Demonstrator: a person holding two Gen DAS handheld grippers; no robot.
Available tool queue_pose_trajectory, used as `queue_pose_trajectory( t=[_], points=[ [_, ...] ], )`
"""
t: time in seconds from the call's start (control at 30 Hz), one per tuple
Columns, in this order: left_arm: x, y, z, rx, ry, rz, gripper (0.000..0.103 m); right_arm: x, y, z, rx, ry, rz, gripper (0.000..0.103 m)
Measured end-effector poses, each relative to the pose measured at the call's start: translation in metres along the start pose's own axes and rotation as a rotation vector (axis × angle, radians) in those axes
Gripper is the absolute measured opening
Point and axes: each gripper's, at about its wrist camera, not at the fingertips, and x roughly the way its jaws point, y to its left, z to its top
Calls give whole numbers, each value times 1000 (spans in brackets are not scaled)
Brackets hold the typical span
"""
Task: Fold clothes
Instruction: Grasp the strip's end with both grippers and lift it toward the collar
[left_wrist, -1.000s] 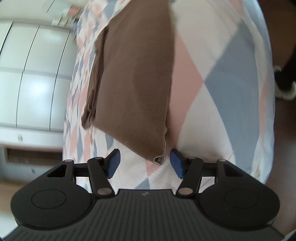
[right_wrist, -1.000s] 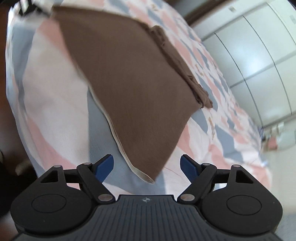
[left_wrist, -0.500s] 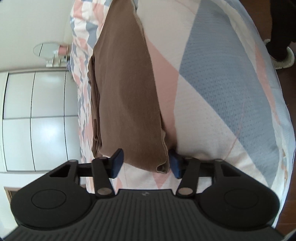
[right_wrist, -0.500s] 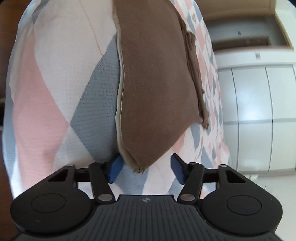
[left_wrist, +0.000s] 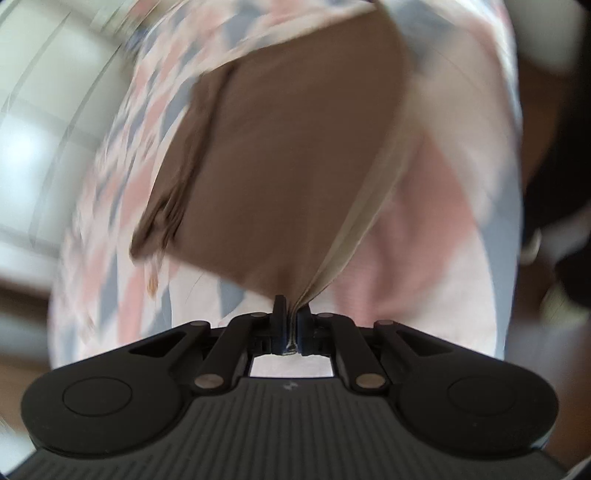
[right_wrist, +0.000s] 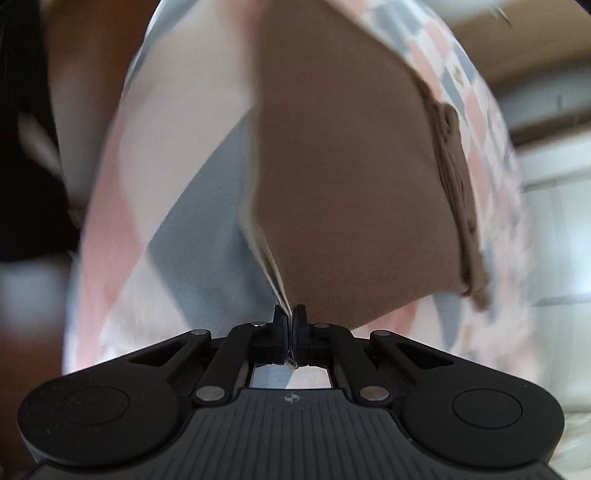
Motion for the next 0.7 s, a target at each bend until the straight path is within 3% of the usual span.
queue_pose_trajectory(
  t=[0.07, 0.17, 0.27, 0.4, 0.53, 0.7],
  points=[
    [7, 40, 16, -135, 17, -20, 5, -9, -42, 0, 121, -33, 101, 0],
    [26, 102, 37, -311, 30, -13, 5, -15, -100, -5, 269, -66, 185, 0],
    [51, 159, 40, -457, 21, 9, 5, -2, -172, -10, 386, -94, 193, 0],
    [108, 235, 50, -579, 12, 15, 5, 33, -264, -15, 483, -125, 173, 0],
    [179, 285, 54, -643, 58, -57, 6, 82, -336, -21, 544, -109, 167, 0],
    [240, 306, 34, -816, 100, -208, 16, 159, -389, -28, 626, -8, 218, 0]
  ],
)
